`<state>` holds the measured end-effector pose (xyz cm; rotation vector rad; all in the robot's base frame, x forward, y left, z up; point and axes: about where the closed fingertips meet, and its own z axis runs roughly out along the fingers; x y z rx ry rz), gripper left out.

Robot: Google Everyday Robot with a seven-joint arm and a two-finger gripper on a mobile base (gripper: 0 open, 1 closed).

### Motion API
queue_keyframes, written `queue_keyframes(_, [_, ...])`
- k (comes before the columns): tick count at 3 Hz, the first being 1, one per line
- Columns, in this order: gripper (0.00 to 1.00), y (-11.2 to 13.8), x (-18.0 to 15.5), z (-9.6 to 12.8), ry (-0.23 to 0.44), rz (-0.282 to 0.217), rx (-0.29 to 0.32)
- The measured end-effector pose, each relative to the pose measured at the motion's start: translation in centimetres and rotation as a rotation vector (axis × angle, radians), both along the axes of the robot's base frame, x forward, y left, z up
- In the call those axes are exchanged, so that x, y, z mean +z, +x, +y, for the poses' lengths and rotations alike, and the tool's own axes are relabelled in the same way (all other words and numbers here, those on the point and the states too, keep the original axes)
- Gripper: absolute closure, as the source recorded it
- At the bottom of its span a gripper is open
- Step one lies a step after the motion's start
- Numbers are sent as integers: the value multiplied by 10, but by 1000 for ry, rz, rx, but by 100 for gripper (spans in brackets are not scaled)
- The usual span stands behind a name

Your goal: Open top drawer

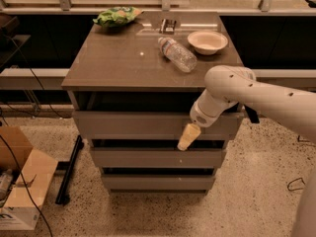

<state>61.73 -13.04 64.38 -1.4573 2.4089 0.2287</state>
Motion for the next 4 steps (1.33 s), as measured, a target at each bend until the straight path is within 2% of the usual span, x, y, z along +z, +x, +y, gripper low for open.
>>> queue_keyframes(1, [38,-16,-4,-7,-48,56,34])
queue_keyframes(2, [61,-16,3,-7,-48,56,34])
queue_keyframes(3, [51,-16,5,-7,-48,56,34])
queue_keyframes(4, [27,-16,5,-7,-48,56,34])
